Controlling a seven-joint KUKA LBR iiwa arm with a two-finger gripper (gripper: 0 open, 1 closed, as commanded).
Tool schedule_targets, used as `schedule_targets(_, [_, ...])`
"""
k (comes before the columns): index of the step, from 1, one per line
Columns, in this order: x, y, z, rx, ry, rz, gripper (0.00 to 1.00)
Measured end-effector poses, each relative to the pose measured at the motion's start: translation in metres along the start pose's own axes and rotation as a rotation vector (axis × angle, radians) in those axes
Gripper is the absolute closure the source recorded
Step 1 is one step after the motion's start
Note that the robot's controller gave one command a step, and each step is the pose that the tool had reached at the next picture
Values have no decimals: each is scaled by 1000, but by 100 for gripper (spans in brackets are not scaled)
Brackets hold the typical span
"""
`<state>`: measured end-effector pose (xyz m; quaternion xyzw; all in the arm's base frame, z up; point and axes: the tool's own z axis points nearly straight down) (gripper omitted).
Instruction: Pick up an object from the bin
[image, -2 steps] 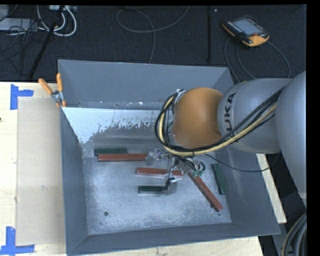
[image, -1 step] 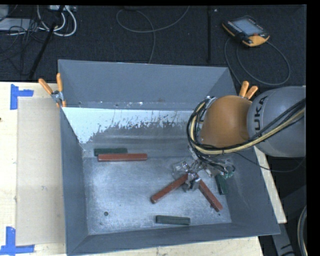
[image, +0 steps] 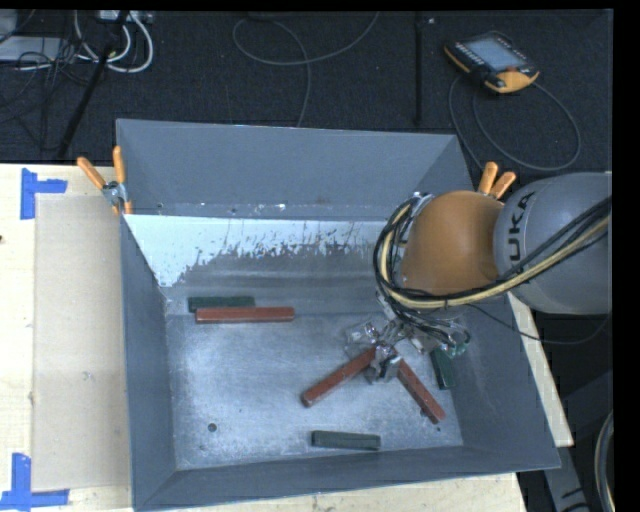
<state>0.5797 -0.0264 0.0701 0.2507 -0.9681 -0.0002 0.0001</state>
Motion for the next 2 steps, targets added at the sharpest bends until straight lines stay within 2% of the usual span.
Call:
schedule_targets(1, [-10, 21, -12, 0, 1, -46, 100])
schedule_targets(2, [-1, 2, -163, 1, -3, -88, 100])
